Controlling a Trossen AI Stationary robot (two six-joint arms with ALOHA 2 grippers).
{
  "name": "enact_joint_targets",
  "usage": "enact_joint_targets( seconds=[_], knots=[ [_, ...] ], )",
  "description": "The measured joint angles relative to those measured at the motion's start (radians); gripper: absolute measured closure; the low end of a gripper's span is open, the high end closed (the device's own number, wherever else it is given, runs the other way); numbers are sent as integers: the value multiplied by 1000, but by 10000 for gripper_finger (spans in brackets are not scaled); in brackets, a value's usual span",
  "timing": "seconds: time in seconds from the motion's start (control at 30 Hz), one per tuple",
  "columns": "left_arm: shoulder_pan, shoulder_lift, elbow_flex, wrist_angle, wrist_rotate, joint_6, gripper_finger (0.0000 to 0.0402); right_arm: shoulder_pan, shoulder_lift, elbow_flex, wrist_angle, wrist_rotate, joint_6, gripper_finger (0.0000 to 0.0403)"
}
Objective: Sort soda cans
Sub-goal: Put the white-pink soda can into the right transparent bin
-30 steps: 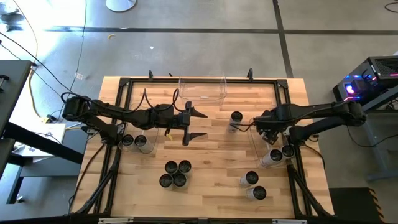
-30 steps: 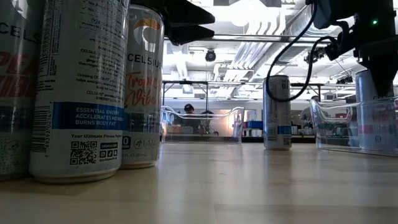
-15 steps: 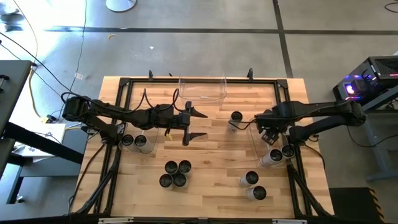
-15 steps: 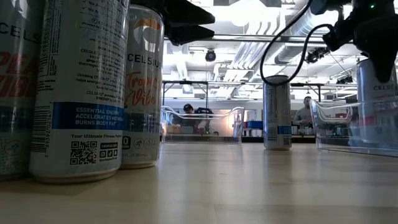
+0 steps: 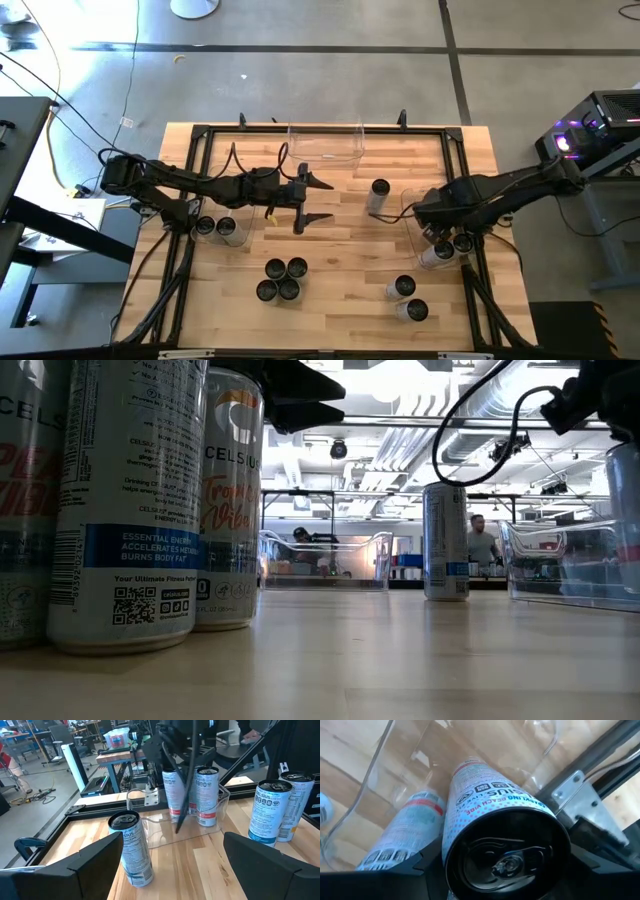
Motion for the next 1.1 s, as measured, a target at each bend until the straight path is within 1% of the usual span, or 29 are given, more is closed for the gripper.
enact_joint_targets(
  seconds=[0.17, 0.27, 0.37, 0.53, 0.6, 0.73, 0.8, 0.97, 1.1],
  knots=[
    [0, 0, 0, 0, 0, 0, 61, 52, 0, 0, 0, 1, 110, 159],
    [0, 0, 0, 0, 0, 0, 61, 68, 0, 0, 0, -11, 149, 159],
    [0, 0, 0, 1, 0, 0, 61, 71, 0, -10, 1, -14, 174, 159],
    [0, 0, 0, 0, 0, 0, 61, 71, -1, -74, -2, -55, 173, 159],
    [0, 0, 0, 0, 0, 0, 61, 71, -2, -83, -2, -65, 168, 149],
    [0, 0, 0, 1, 0, 0, 61, 71, -3, -87, -4, -68, 155, 111],
    [0, 0, 0, 1, 0, 0, 61, 70, -3, -88, -3, -72, 144, 99],
    [0, 0, 0, 1, 0, -2, 61, 71, -8, -60, -3, -85, 150, 93],
    [0, 0, 0, 1, 0, -11, 61, 71, -9, 0, -1, -51, 152, 91]
  ],
)
